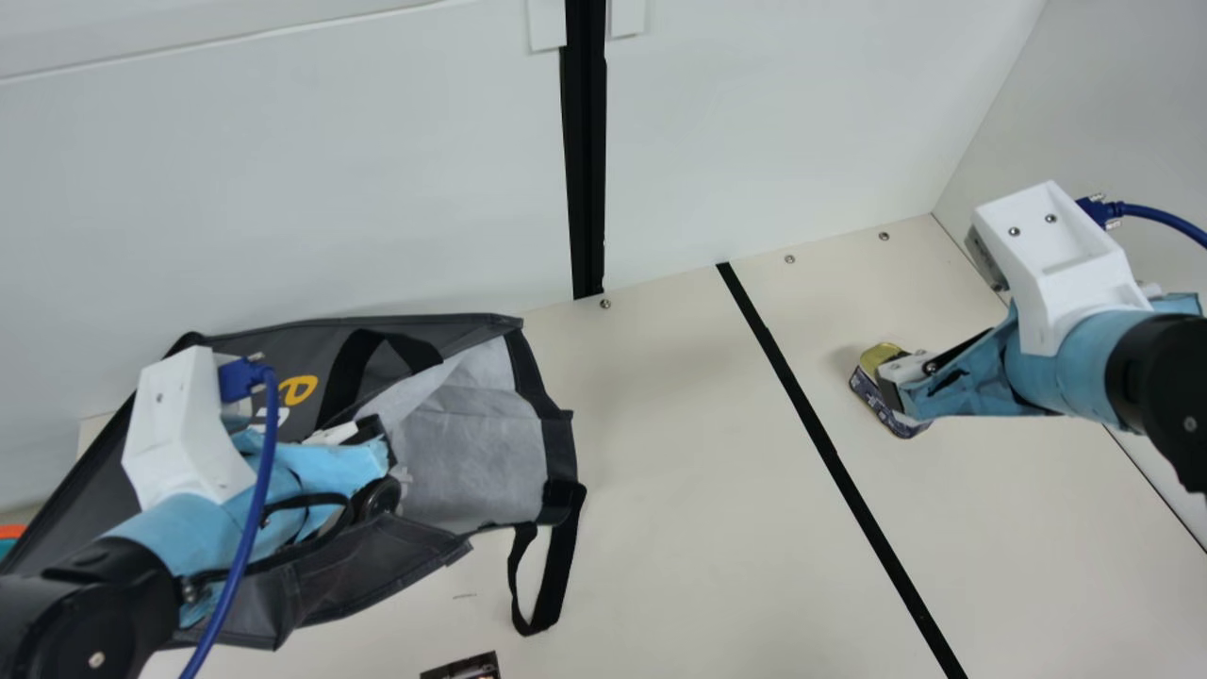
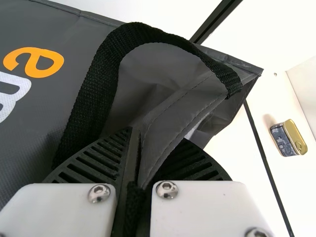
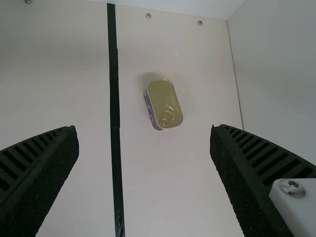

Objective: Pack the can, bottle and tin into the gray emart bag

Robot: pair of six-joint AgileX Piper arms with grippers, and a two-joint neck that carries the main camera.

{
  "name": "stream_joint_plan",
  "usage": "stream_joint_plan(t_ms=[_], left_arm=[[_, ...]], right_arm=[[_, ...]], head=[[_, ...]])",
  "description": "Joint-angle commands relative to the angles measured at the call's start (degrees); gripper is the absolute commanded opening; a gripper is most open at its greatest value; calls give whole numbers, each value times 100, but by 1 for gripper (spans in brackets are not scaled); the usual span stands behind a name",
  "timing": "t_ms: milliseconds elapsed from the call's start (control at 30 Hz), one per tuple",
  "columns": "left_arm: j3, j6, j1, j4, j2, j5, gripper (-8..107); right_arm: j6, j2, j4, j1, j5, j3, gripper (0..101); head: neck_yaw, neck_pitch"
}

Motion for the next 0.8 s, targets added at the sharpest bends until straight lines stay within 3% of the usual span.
stream_joint_plan(t_ms=[0,767], left_arm=[[0,0,0,0,0,0,10],[0,0,0,0,0,0,10]], right_arm=[[-80,77,56,-54,-47,-3,91],[-990,1052,666,-690,-536,-96,91]], head=[[-5,-130],[-5,-130]])
